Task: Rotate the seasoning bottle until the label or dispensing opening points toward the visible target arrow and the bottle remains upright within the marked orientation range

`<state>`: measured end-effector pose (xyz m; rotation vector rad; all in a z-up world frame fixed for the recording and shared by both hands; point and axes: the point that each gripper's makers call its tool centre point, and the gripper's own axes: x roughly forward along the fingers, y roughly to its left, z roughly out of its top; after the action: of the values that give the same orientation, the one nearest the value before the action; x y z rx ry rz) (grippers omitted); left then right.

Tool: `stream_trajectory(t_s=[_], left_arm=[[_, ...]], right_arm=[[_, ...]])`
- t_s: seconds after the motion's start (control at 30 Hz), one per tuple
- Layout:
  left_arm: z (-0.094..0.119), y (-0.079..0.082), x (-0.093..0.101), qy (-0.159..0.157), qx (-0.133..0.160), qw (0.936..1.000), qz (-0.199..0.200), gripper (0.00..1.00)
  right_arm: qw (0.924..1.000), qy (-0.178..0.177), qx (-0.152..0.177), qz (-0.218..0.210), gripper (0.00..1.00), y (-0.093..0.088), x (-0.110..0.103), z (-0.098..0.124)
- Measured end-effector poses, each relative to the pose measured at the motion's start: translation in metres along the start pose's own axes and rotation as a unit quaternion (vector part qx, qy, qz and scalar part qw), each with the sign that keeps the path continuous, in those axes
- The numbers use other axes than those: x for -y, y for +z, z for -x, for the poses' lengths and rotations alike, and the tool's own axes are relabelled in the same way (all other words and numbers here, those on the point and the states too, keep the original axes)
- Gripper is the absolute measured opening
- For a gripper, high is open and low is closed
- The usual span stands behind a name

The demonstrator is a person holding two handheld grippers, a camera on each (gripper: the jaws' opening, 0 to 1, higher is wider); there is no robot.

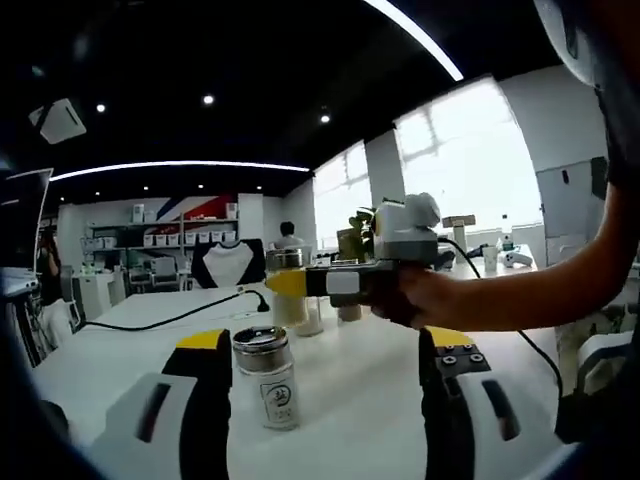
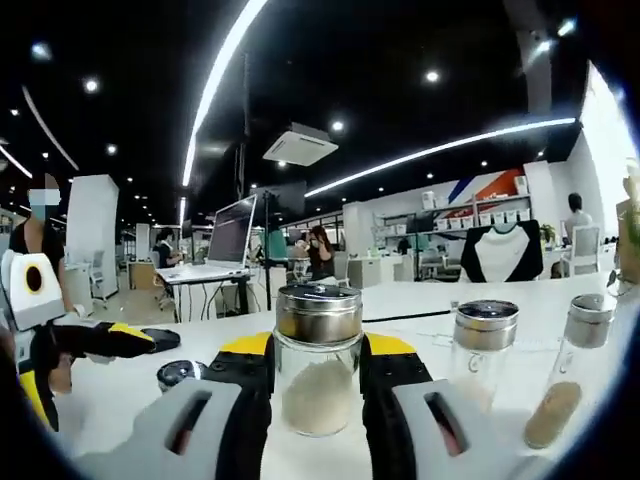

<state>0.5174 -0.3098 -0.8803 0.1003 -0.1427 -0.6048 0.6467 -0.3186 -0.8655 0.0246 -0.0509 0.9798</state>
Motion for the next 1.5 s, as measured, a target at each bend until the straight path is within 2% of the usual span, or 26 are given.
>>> stream_trajectory(t_s=[0.03,0.17,0.4,0.57,0.73,0.83,0.9,1.0,1.07,1.17,1.37,1.5], left_arm=[[0.0,0.004,0.003,-0.001,0.008,0.9999,-0.012,0.76],[-0.006,0.004,0.012,-0.014,0.0,0.9999,0.002,0.77],[-0.014,0.0,0.026,-0.036,-0.004,0.9993,-0.006,0.73],[-0.022,-0.009,0.037,-0.053,-0.016,0.9985,0.003,0.68],[-0.029,-0.026,0.049,-0.077,-0.047,0.9957,0.02,0.65],[-0.031,-0.028,0.06,-0.1,-0.05,0.9935,0.024,0.57],[-0.033,-0.028,0.066,-0.109,-0.048,0.9925,0.027,0.57],[-0.034,-0.029,0.07,-0.119,-0.052,0.991,0.029,0.56],[-0.033,-0.027,0.08,-0.148,-0.047,0.9863,0.056,0.48],[-0.032,-0.025,0.086,-0.175,-0.039,0.9804,0.081,0.49],[-0.031,-0.038,0.091,-0.199,-0.061,0.9769,0.05,0.49],[-0.029,-0.04,0.096,-0.223,-0.065,0.9712,0.052,0.48]], right_arm=[[0.9999,0.005,0.002,0.009,0.31,0.002,-0.004,0.005],[0.9998,0.019,0.009,0.006,0.31,0.008,-0.012,0.022],[0.9978,0.055,0.034,-0.019,0.31,0.021,-0.024,0.046],[0.9971,0.066,0.026,-0.026,0.31,0.015,-0.032,0.065],[0.995,0.086,0.028,-0.042,0.31,0.009,-0.039,0.085],[0.993,0.105,0.044,-0.031,0.31,0.012,-0.049,0.094],[0.9902,0.126,0.048,-0.035,0.31,0.01,-0.059,0.102],[0.9892,0.138,0.042,-0.028,0.31,0.006,-0.064,0.108],[0.9883,0.146,0.038,-0.023,0.31,0.003,-0.068,0.112],[0.9833,0.177,0.031,-0.027,0.31,-0.004,-0.078,0.121],[0.9733,0.227,0.022,-0.028,0.31,-0.01,-0.099,0.13],[0.967,0.253,0.012,-0.025,0.31,-0.013,-0.112,0.134]])
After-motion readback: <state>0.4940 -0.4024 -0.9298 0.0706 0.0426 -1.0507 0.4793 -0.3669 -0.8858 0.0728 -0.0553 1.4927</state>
